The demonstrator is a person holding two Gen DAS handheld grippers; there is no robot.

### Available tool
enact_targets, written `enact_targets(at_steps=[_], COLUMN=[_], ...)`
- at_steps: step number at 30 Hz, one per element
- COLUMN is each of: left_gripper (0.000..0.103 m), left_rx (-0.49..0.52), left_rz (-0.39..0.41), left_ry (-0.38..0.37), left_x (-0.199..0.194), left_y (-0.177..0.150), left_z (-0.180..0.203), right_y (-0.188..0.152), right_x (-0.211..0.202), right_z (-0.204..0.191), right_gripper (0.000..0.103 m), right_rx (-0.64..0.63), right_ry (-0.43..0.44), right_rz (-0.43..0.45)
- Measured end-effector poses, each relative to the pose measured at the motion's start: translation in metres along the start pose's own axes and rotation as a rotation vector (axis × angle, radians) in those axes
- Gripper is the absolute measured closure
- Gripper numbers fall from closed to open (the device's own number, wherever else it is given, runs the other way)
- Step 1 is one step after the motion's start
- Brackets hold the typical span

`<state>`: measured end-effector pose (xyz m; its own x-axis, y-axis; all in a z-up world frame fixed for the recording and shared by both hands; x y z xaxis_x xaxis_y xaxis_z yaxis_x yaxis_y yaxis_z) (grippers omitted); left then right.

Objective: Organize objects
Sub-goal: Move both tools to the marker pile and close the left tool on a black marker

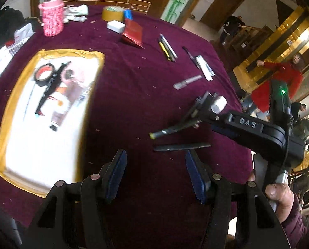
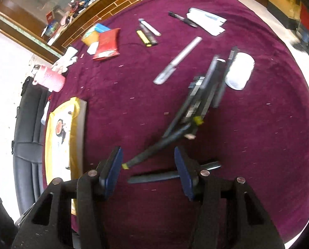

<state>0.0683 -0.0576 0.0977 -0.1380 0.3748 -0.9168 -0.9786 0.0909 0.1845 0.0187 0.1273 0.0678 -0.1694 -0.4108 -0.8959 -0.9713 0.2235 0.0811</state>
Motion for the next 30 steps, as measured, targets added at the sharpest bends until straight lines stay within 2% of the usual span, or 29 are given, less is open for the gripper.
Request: enact_targets(at_steps=[9, 12, 14, 19, 20, 21, 23, 25, 30], left_gripper=[0.050, 0.050, 0.050, 0.050, 0.050, 0.050, 0.050, 0.050, 0.050], left_rx=[-0.022, 0.013, 0.071, 0.271, 0.306, 0.322, 0.340, 0.367, 0.480], left_rz=[-0.053, -0.035, -0.019, 0.010, 0.012, 0.004, -0.007, -0.017, -0.057], left_ry=[-0.033, -0.036, -0.026, 0.064, 0.102, 0.136, 0.150, 0.198, 0.290], left_x=[0.034, 0.037, 0.041, 0.062, 0.070, 0.079, 0.092, 0.107, 0.139], left_y=[-0.010, -0.011, -0.010, 0.004, 0.010, 0.016, 0.025, 0.035, 0.045], left_z=[0.027, 0.036, 0.045, 0.077, 0.083, 0.085, 0.086, 0.086, 0.084], right_y=[0.016, 0.021, 0.023, 0.022, 0.021, 0.019, 0.016, 0.012, 0.004], right_x=[-0.012, -0.024, -0.030, -0.035, -0.035, -0.036, -0.038, -0.040, -0.039], right_z=[0.072, 0.100, 0.115, 0.146, 0.148, 0.149, 0.150, 0.151, 0.161], right_gripper=[0.053, 0.053, 0.053, 0.053, 0.053, 0.053, 0.053, 0.053, 0.053], right_rx=[0.088, 0.140, 0.169, 0.234, 0.236, 0.233, 0.222, 0.211, 0.220], right_ry=[-0.028, -0.035, -0.038, -0.044, -0.044, -0.046, -0.050, -0.066, -0.086], right_rz=[0.016, 0.045, 0.062, 0.060, 0.057, 0.054, 0.054, 0.054, 0.032])
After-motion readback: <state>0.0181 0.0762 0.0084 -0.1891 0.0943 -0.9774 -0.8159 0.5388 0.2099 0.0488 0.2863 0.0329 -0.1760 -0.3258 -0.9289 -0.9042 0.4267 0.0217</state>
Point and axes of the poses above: each gripper's, at about its wrist camera, not at the fingertips, and x roughly the way its jaws point, z to its right, y to its top, the point moved 4 cm from there along x, roughly the way its jaws point, and after that the axes turned 13 degrees about -z, right-handed, at the moved point
